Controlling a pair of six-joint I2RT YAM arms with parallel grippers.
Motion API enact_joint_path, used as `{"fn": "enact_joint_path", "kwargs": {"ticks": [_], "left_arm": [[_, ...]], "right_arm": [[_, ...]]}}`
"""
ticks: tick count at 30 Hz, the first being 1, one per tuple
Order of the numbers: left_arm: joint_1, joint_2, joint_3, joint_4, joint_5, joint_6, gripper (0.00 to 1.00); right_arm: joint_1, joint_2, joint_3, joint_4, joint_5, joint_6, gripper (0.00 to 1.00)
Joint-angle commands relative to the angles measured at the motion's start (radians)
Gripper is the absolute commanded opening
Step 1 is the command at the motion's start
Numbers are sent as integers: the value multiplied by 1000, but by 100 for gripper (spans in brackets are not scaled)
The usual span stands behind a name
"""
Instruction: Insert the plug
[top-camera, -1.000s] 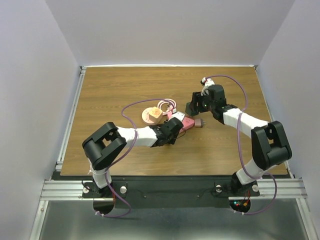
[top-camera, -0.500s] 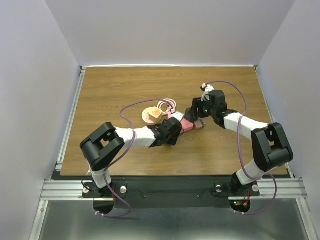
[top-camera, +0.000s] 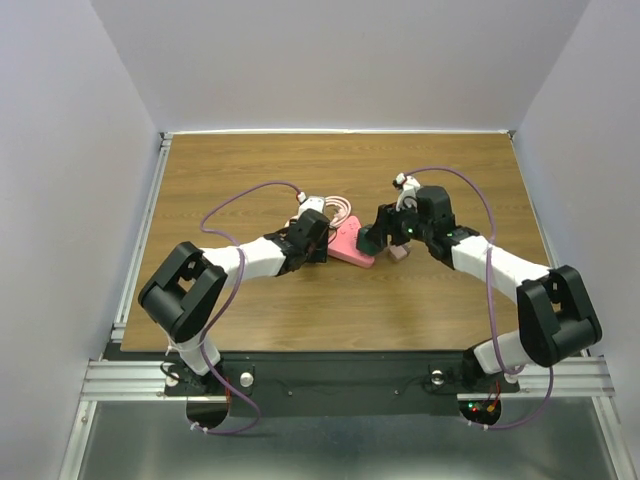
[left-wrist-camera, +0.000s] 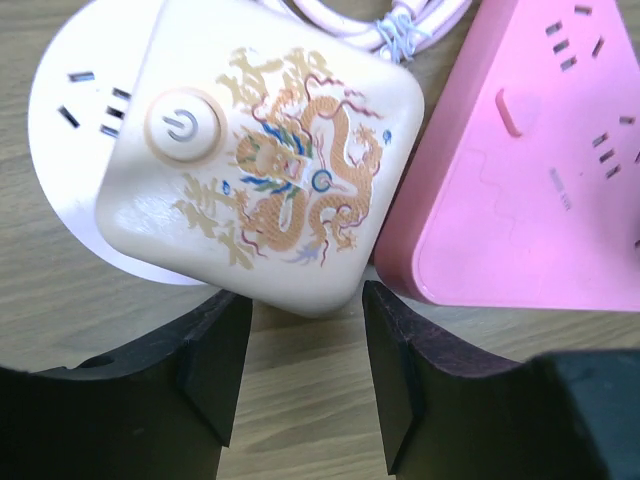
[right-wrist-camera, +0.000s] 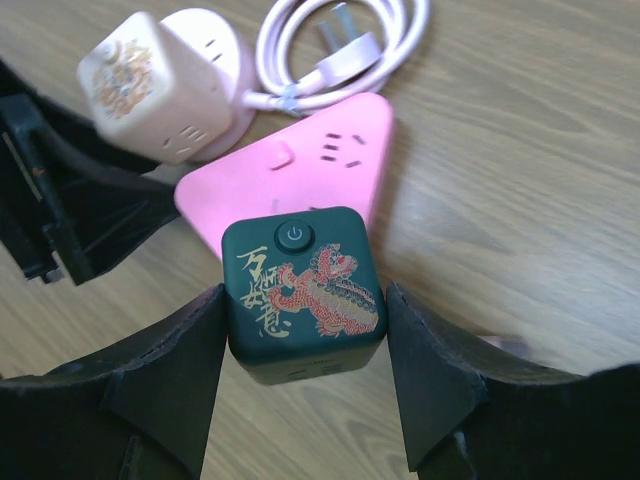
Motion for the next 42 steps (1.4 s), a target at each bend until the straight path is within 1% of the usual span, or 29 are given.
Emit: {"fn": "enact_joint_path", "kwargs": {"ticks": [1,5,8,11,16,19,23,26,30,36,40,42], "left_arm": [[0,-31,4,35,9,-7,59],[0,-22,22,39,35,-16,59],[-1,-36,18,36,41,-28,59],[-1,-54,-4,39,52,-35,59],[0,-28,-8,39,100,-47,59],[-1,-14,-5,38,98,-53,59],[0,1,18,24,78,-51,59],[5,18,45,-4,44,-50,59],[29,35,59,-5,44,-42,59],[46,53,70,10,57,-30,59],[54,76,94,18,66,-28,59],[57,90,111,22,72,-27,59]], "right_arm": [[39,14,1,23,-31,13,1],[49,-19,6,31,-13,18,0],[50,-55,7,29,10,-11,0],[49,-79,14,29,67,-33,1],[50,-58,73,29,197,-33,0],[50,-3,116,29,230,-42,0],[49,68,146,29,219,-42,0],[50,66,126,29,225,-30,0],[49,40,89,28,234,-31,1],[58,45,50,37,147,10,0],[81,27,4,92,130,41,1],[88,4,-26,120,89,71,1]]}}
